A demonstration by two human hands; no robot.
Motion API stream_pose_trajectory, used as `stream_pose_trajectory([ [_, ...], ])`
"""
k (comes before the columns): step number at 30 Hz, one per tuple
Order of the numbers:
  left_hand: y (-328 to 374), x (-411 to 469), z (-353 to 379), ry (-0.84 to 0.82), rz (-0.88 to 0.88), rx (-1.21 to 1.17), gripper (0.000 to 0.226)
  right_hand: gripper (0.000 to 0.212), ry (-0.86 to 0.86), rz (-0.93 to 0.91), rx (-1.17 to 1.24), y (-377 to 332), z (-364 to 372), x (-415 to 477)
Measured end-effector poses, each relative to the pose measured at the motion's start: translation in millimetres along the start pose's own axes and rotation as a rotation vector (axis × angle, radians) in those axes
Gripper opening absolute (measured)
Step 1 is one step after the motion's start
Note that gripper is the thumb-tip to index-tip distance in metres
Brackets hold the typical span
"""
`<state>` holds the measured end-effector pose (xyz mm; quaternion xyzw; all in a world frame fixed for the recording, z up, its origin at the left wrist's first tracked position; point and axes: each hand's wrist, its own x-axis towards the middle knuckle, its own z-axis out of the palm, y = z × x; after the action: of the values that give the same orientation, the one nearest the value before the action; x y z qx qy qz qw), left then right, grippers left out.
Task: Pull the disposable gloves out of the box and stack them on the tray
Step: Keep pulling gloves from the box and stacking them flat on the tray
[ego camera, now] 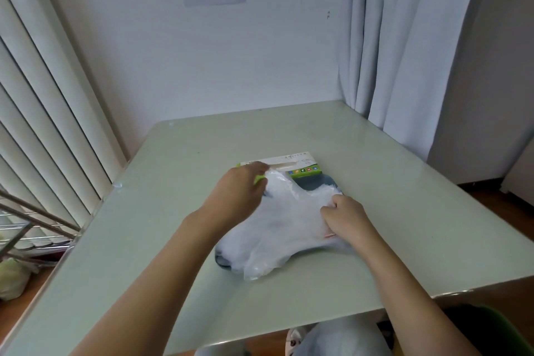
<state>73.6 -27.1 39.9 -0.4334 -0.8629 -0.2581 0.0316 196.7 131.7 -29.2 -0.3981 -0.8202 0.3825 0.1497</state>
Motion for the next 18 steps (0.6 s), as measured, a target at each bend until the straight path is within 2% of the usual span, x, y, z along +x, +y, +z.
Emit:
stream_pose_trajectory([
  [3,12,10,20,-0.283,0.101,0.066,0.042,0.027,-0.002,-0.005,0.006,0,-1,1],
  [6,8,19,46,-0.580,0.109,0.163,0.051,0.029,0.001,-0.005,0.026,0,-1,1],
  [8,-3,23,60,-0.684,0.104,0.238,0.053,0.025,-0.012,0.017,0.193,0,-2,0],
  [10,-14,26,67,-0.725,0.084,0.233,0.054,0.021,-0.038,0.048,0.447,-1,-6,-8],
  [11,-18,26,69,-0.730,0.067,0.198,0.053,0.024,-0.043,0.025,0.482,-1,-7,-13],
  [14,-23,24,69,-0.739,0.041,0.121,0.051,0.047,-0.043,-0.176,0.308,4,-8,-32],
  [16,-21,22,66,-0.740,0.012,0.088,0.050,0.065,-0.075,-0.319,0.274,7,-5,-45],
  [18,-21,21,62,-0.743,-0.034,0.037,0.050,0.070,-0.112,-0.424,0.232,14,2,-51],
])
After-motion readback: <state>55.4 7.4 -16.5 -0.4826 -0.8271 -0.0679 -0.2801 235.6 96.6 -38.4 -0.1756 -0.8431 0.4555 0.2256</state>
